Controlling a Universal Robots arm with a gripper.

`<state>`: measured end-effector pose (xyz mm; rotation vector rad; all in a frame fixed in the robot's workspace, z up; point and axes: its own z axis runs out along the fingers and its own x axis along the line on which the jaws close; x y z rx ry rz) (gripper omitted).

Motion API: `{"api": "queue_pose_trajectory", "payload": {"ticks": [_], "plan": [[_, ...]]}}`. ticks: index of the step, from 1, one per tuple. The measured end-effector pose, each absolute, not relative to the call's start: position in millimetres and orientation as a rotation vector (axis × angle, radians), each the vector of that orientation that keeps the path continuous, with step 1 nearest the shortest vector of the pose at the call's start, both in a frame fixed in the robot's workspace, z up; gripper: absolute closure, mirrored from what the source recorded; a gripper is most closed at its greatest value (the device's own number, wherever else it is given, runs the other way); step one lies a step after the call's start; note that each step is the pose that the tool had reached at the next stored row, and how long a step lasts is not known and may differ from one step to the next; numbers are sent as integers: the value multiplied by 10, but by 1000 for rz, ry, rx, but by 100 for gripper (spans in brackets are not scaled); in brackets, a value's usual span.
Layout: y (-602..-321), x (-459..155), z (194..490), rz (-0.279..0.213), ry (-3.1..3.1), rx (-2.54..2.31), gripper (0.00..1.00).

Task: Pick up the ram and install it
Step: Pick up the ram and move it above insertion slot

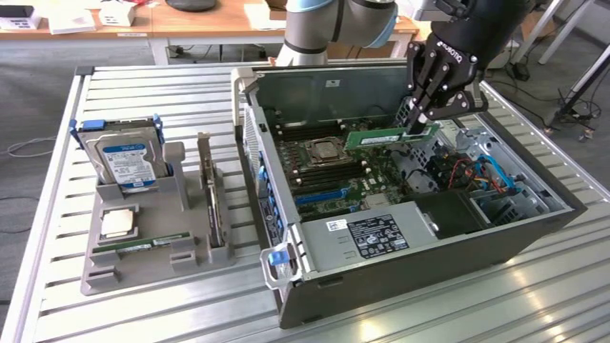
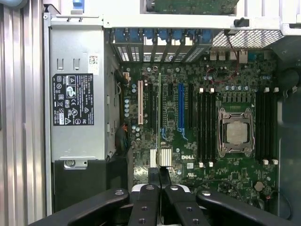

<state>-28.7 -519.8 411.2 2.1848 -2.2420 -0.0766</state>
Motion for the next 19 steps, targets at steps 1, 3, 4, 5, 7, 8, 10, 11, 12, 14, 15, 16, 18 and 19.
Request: {"api": "queue_pose_trajectory", "payload": {"ticks": [1,3,4,5,7,8,10,11,12,14,15,16,18,19], "plan": [[-5198,-287,4112,-77,-2242,2185,88],[-5190,-285,4111,-77,-2242,2185,88],[-5182,-286,4111,-77,-2242,2185,88],[-5172,-286,4111,-77,-2242,2185,88],[-5141,-286,4111,-77,-2242,2185,88],[-5126,-286,4110,-77,-2242,2185,88],[-5089,-286,4109,-77,-2242,2185,88],[-5070,-286,4107,-77,-2242,2185,88],[-5049,-286,4107,-77,-2242,2185,88],[-5003,-286,4105,-77,-2242,2185,88],[-4976,-286,4104,-77,-2242,2185,88],[-4948,-286,4103,-77,-2242,2185,88],[-4892,-286,4100,-77,-2242,2185,88],[-4864,-286,4099,-77,-2242,2185,88]]}}
